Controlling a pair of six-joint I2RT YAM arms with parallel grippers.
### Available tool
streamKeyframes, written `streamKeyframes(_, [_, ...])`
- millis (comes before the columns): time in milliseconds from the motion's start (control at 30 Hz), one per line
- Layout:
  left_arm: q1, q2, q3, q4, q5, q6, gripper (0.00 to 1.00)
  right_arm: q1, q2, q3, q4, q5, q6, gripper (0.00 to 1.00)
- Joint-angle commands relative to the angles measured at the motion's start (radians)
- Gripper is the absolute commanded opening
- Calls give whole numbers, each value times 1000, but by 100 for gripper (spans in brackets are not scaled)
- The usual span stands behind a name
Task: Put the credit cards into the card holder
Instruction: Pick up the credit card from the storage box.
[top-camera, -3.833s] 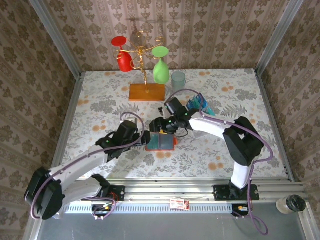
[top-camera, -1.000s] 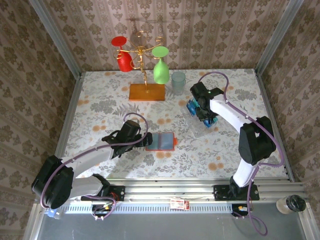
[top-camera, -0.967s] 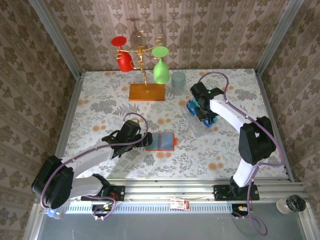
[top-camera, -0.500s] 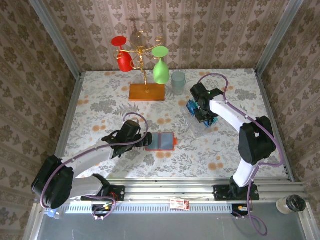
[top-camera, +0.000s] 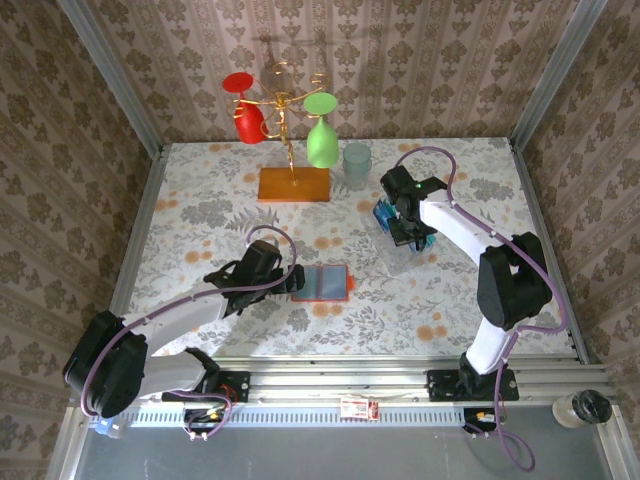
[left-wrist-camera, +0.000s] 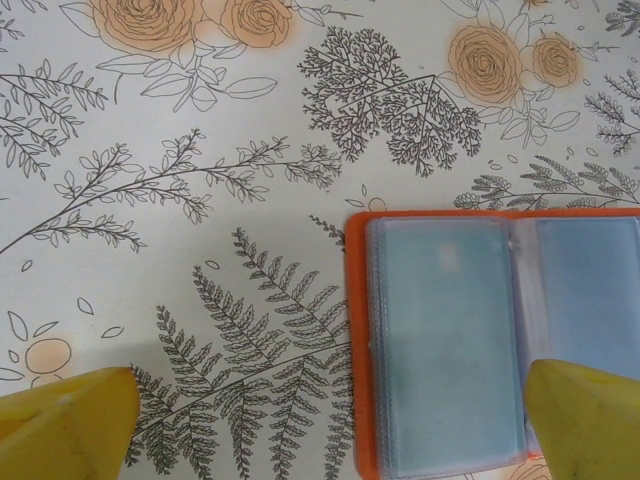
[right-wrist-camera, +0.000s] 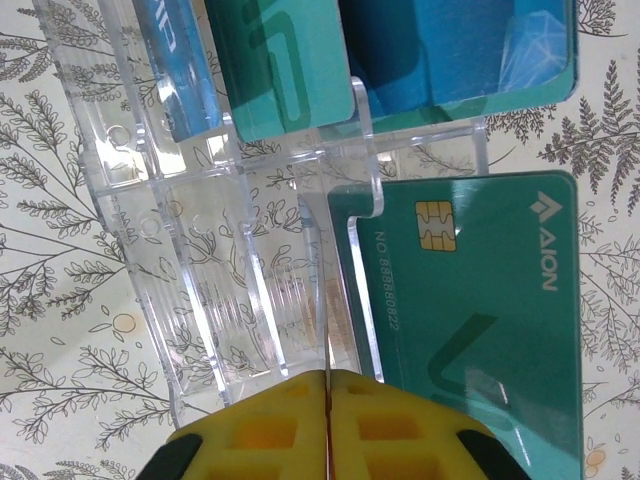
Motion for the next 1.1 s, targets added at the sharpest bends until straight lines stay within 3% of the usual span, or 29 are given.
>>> streamKeyframes(0, [-8,7,17,7,-11,11,100,-7,-32,26,-23,-21,-24,4])
streamKeyframes(333, [-7,10,18,2,-17,17,100,13,-144,123,-78,-139,-43,0])
streamKeyframes(467, [-7,11,31,-28,-41,21,100,46,-198,109,-41,-248,20,0])
streamKeyframes(567, [-8,17,38,-55,-60,22,100,78,-239,22,86,-385,130,0])
streamKeyframes(700, [-8,21,36,-76,-80,18,100,120,-285,-196,415,-561,348,0])
streamKeyframes(833, [-7,26,21,-71,-77,16,100,182,-268,-334,662,-602,497,0])
streamKeyframes(1067, [-7,51,3,-63,-75,19,100,303,-162,-394,820,-569,589,0])
